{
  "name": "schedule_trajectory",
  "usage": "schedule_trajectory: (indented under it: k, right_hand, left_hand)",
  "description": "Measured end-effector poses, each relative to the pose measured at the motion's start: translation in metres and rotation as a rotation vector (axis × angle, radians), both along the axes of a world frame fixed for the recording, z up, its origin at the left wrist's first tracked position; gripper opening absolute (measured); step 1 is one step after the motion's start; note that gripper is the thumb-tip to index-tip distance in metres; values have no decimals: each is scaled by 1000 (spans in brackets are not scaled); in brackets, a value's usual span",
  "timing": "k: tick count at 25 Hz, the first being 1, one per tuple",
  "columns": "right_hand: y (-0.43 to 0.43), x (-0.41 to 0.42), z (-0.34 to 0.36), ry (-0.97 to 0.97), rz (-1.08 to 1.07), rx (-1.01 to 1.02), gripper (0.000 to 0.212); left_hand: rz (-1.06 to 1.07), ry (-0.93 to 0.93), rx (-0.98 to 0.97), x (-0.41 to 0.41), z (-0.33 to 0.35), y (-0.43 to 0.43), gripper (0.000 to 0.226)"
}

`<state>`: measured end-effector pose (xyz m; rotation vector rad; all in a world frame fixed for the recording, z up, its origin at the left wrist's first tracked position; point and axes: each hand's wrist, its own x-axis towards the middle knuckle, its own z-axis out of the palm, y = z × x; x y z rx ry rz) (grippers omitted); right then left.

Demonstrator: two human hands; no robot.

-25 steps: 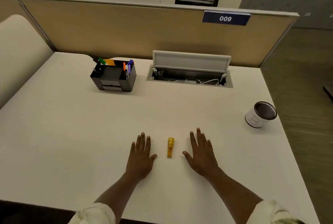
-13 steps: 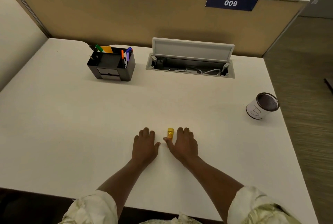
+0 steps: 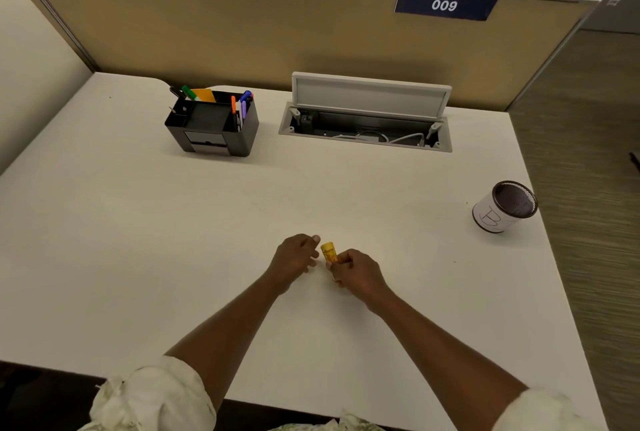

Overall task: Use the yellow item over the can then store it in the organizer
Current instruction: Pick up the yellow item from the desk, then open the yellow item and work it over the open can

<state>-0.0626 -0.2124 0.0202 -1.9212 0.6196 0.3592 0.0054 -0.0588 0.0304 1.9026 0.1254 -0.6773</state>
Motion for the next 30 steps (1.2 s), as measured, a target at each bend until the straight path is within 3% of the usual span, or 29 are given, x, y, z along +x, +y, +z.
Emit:
schedule_trajectory:
  k: [4, 8, 15, 21, 24, 30]
  right_hand:
    - [-28, -17, 26, -29, -71, 162, 32]
    - [-57, -31, 49, -71, -100, 128, 34]
    - [-108, -37, 80, -84, -81, 354, 32]
    - [-145, -39, 99, -101, -111, 714, 44]
    - [-159, -38, 103, -135, -127, 859, 43]
    - [-192, -34, 108, -209, -117, 767, 41]
  left_hand:
    - [-80, 50, -157, 6, 25, -27, 44]
    - [-227, -13, -186, 6, 43, -60, 30]
    - [-292, -51, -276, 1, 70, -113, 23]
    - [-349, 21, -368, 1, 93, -152, 31]
    - [-261, 143, -480, -4, 99, -178, 35]
    - [-166, 172, -548, -4, 109, -219, 26]
